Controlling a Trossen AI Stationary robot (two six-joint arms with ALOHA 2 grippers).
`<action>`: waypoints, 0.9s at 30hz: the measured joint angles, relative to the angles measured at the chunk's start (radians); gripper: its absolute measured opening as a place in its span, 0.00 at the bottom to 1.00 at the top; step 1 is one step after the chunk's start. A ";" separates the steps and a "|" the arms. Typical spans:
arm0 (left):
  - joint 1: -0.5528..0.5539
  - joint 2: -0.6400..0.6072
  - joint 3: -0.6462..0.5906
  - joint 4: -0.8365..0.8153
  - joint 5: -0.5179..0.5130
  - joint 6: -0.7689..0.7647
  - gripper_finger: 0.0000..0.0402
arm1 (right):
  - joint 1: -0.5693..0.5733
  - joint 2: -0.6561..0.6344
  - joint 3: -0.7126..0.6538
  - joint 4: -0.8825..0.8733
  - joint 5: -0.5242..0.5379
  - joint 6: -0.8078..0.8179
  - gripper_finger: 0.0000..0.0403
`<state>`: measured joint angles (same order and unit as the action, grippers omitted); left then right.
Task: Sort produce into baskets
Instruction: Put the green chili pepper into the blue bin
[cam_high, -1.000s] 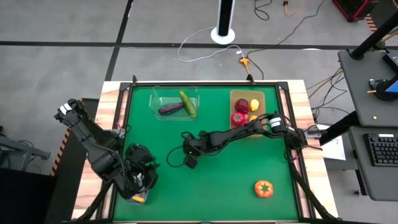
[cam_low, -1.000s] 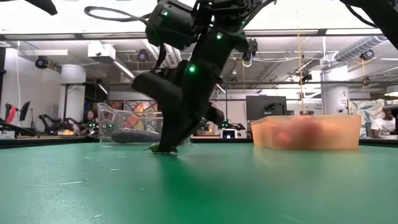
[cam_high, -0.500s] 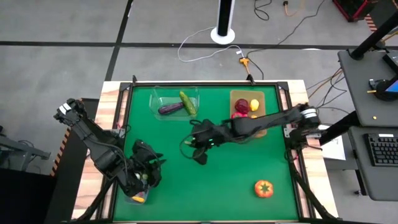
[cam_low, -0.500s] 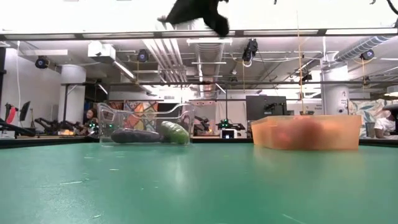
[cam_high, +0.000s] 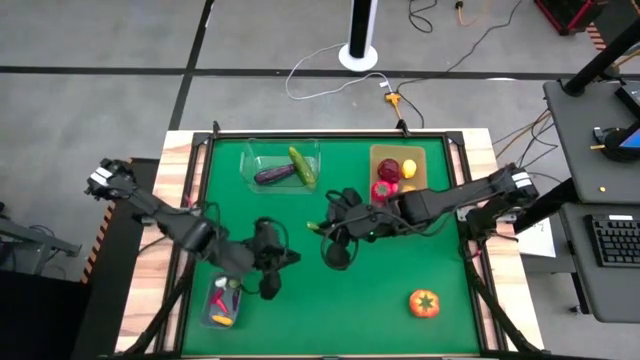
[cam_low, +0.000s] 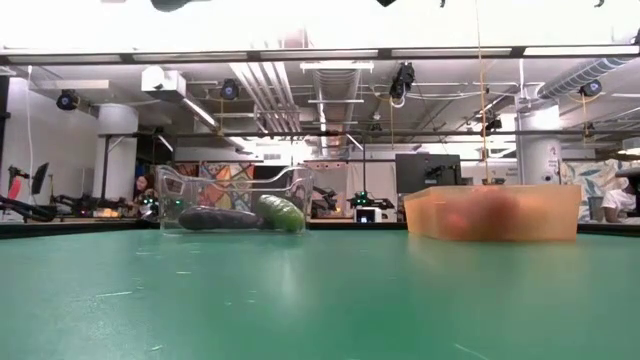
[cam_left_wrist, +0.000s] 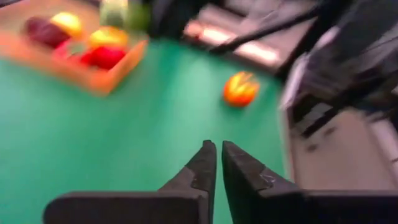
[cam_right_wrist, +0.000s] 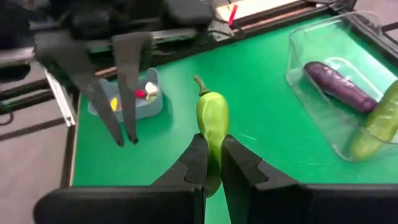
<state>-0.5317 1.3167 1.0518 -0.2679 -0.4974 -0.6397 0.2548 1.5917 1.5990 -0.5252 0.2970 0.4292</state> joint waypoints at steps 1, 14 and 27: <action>0.016 -0.011 -0.033 0.090 0.029 0.029 0.02 | 0.004 0.000 0.000 -0.001 0.000 0.006 0.06; 0.069 -0.150 -0.215 0.427 0.044 -0.020 0.08 | 0.053 -0.006 0.001 0.064 0.000 -0.006 0.06; 0.070 -0.082 -0.097 0.420 -0.059 0.200 0.44 | 0.050 -0.006 0.003 0.119 0.004 -0.052 0.06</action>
<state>-0.4614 1.2352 0.9549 0.1522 -0.5561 -0.4394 0.3045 1.5852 1.6016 -0.4063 0.3008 0.3773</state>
